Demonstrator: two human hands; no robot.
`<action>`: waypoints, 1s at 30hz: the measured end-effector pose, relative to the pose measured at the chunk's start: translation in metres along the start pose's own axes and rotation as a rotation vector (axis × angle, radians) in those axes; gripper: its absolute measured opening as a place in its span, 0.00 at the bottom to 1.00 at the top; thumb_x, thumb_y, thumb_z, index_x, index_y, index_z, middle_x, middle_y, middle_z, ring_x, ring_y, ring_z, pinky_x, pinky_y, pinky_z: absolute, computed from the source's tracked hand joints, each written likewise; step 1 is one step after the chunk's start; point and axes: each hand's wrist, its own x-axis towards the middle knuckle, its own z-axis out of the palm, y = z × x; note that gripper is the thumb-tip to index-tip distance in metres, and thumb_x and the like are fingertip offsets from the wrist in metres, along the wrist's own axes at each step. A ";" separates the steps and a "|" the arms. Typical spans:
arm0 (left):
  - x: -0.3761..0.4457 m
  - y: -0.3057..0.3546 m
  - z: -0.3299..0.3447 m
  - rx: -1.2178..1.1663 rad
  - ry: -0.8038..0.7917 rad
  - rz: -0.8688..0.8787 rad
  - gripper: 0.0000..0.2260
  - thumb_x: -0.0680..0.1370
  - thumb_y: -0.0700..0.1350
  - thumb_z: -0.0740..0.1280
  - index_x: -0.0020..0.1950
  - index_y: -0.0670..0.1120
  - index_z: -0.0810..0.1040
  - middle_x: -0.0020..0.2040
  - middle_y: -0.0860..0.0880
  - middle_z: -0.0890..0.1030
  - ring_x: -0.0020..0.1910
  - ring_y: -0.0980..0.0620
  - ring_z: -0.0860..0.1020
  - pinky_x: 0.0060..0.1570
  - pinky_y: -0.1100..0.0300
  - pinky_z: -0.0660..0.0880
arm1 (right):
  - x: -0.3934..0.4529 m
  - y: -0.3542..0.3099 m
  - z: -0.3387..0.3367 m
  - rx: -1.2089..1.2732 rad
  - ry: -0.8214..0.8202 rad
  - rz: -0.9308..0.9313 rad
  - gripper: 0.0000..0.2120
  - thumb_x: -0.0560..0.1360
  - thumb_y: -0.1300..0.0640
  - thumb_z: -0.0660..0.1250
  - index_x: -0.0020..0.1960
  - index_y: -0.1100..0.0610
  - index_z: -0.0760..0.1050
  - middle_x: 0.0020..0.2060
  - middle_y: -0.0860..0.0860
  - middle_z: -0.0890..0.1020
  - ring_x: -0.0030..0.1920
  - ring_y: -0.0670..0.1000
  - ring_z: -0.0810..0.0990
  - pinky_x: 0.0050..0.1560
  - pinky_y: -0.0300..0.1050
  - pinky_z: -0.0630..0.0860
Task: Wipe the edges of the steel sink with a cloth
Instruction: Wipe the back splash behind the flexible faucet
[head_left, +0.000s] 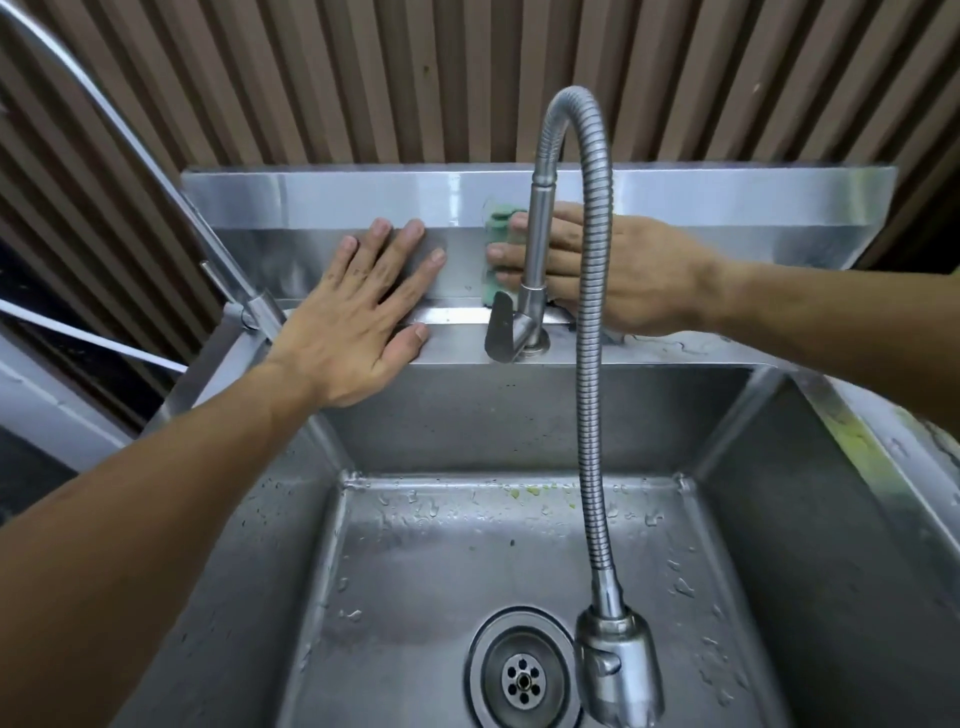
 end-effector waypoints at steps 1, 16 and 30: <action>0.000 0.000 0.000 0.000 0.002 0.001 0.31 0.85 0.58 0.49 0.85 0.48 0.46 0.85 0.45 0.40 0.83 0.43 0.39 0.81 0.47 0.36 | -0.011 0.001 -0.001 0.019 -0.036 0.003 0.25 0.88 0.57 0.49 0.84 0.56 0.50 0.84 0.54 0.50 0.83 0.57 0.46 0.81 0.62 0.54; 0.000 -0.001 0.000 -0.063 -0.008 0.010 0.31 0.84 0.59 0.47 0.85 0.50 0.43 0.84 0.46 0.37 0.83 0.43 0.37 0.80 0.48 0.33 | -0.016 -0.086 -0.034 1.038 -0.091 0.733 0.17 0.87 0.50 0.55 0.75 0.44 0.67 0.76 0.40 0.66 0.81 0.46 0.58 0.83 0.54 0.52; -0.002 -0.003 0.000 -0.086 -0.028 -0.012 0.31 0.85 0.58 0.48 0.85 0.50 0.45 0.84 0.46 0.38 0.82 0.46 0.34 0.80 0.48 0.33 | -0.016 -0.114 -0.051 0.878 0.048 0.912 0.12 0.85 0.59 0.60 0.65 0.55 0.78 0.64 0.54 0.82 0.65 0.53 0.75 0.71 0.45 0.65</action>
